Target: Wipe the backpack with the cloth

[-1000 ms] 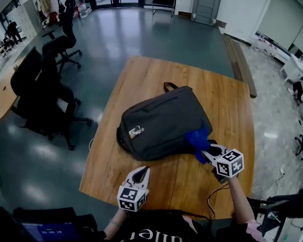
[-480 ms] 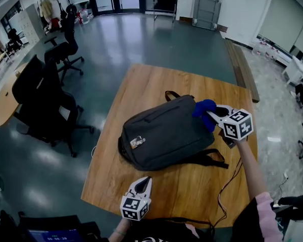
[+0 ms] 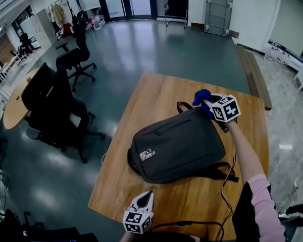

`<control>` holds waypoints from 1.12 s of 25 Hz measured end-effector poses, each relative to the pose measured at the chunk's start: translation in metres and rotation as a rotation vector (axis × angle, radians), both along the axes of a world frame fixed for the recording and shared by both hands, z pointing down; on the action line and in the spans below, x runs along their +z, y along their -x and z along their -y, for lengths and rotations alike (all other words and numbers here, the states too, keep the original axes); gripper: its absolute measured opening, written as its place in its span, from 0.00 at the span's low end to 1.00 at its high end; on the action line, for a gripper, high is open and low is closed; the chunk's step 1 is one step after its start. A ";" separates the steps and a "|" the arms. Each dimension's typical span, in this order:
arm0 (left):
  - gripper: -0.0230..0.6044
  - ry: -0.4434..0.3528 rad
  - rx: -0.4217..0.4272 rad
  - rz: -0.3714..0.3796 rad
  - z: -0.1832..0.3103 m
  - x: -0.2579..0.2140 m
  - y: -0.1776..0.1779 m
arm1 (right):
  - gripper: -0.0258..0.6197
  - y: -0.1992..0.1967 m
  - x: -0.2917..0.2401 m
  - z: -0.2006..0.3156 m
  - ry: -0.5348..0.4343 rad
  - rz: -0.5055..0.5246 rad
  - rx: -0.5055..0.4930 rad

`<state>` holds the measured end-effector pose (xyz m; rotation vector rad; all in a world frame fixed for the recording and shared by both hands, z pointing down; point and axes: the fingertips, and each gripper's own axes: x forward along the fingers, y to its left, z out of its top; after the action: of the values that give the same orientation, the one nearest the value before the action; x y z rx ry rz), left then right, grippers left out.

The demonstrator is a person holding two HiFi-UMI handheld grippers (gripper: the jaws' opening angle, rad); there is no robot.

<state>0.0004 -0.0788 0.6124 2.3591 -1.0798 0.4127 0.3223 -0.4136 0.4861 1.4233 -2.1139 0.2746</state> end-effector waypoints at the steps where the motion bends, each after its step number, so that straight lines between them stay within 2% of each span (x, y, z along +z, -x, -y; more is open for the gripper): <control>1: 0.04 0.002 -0.006 0.001 0.001 0.001 0.001 | 0.14 -0.001 0.007 0.000 0.016 -0.005 0.001; 5: 0.04 0.000 -0.027 0.015 0.003 0.001 0.008 | 0.14 -0.003 0.038 -0.024 0.074 0.006 -0.017; 9: 0.04 -0.008 -0.013 0.014 0.004 0.003 0.008 | 0.14 -0.016 0.054 -0.076 0.105 0.046 -0.016; 14: 0.04 -0.032 0.017 0.004 0.001 -0.006 0.000 | 0.14 -0.030 0.058 -0.158 0.116 0.161 0.038; 18: 0.04 -0.044 0.043 0.002 -0.002 -0.011 -0.004 | 0.14 -0.038 0.055 -0.216 0.083 0.224 0.121; 23: 0.04 -0.074 0.066 -0.007 -0.005 -0.022 -0.002 | 0.14 -0.022 0.063 -0.278 0.074 0.297 0.183; 28: 0.04 -0.102 0.087 -0.016 -0.010 -0.033 0.007 | 0.14 0.013 0.067 -0.330 0.063 0.361 0.221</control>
<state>-0.0068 -0.0688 0.5796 2.5019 -1.0157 0.3772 0.3098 -0.0836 0.5534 1.6713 -2.1987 0.7267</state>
